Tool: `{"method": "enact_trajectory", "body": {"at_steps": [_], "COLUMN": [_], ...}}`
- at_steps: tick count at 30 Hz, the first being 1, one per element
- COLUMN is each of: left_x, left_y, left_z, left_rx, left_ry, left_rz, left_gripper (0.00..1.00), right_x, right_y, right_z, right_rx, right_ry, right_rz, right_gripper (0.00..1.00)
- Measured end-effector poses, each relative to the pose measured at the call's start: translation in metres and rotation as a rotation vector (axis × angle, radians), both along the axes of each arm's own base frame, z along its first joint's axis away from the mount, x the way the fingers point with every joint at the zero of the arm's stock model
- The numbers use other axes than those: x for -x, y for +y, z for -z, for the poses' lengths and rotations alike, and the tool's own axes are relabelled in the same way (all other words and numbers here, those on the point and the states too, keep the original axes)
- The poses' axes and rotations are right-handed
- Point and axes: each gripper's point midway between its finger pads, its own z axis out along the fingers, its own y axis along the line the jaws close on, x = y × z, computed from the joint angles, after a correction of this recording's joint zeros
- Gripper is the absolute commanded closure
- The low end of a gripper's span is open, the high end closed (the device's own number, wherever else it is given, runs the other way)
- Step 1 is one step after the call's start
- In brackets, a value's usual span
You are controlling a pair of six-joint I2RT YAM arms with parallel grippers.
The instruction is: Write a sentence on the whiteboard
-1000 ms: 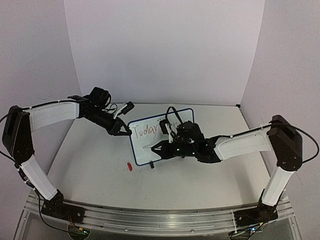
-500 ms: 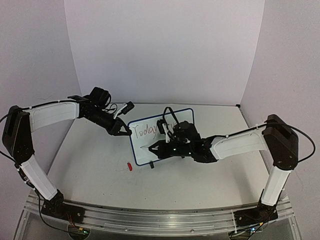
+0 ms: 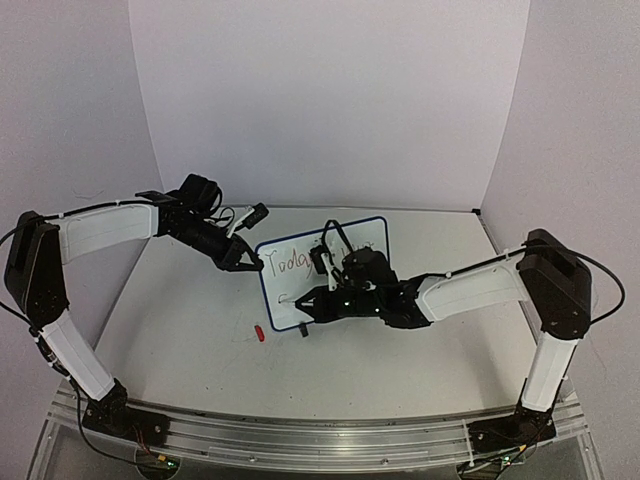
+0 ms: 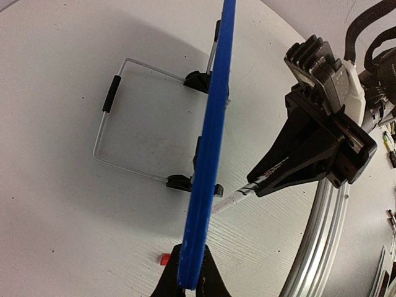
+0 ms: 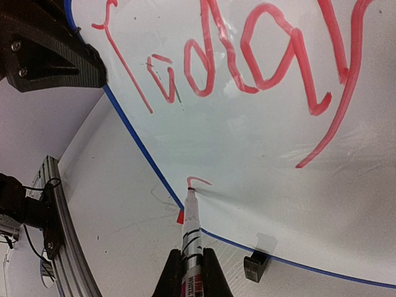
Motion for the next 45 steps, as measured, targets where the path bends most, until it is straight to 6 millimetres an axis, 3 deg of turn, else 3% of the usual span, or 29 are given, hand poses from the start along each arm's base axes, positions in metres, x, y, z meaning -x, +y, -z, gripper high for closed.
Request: {"method": "enact_trajectory", "body": {"at_steps": [13, 21, 26, 37, 45], "left_x": [0.000, 0.000, 0.000, 0.000, 0.000], "left_y": [0.000, 0.000, 0.000, 0.000, 0.000], "left_z": [0.000, 0.000, 0.000, 0.000, 0.000], "left_rx": [0.000, 0.000, 0.000, 0.000, 0.000], "left_ry": [0.000, -0.001, -0.001, -0.001, -0.001], "left_rz": [0.000, 0.000, 0.001, 0.001, 0.001], "left_gripper": [1.00, 1.00, 1.00, 1.00, 1.00], "right_x": [0.000, -0.012, -0.015, -0.013, -0.005], "right_y": [-0.005, -0.015, -0.016, -0.015, -0.017], "right_z": [0.001, -0.030, -0.037, -0.033, -0.010], "right_rx": [0.018, -0.015, -0.026, -0.027, -0.002], "right_ry": [-0.008, -0.071, -0.086, -0.069, -0.016], "right_rz": [0.029, 0.099, 0.114, 0.102, 0.085], "right_gripper": [1.00, 1.00, 1.00, 1.00, 1.00]}}
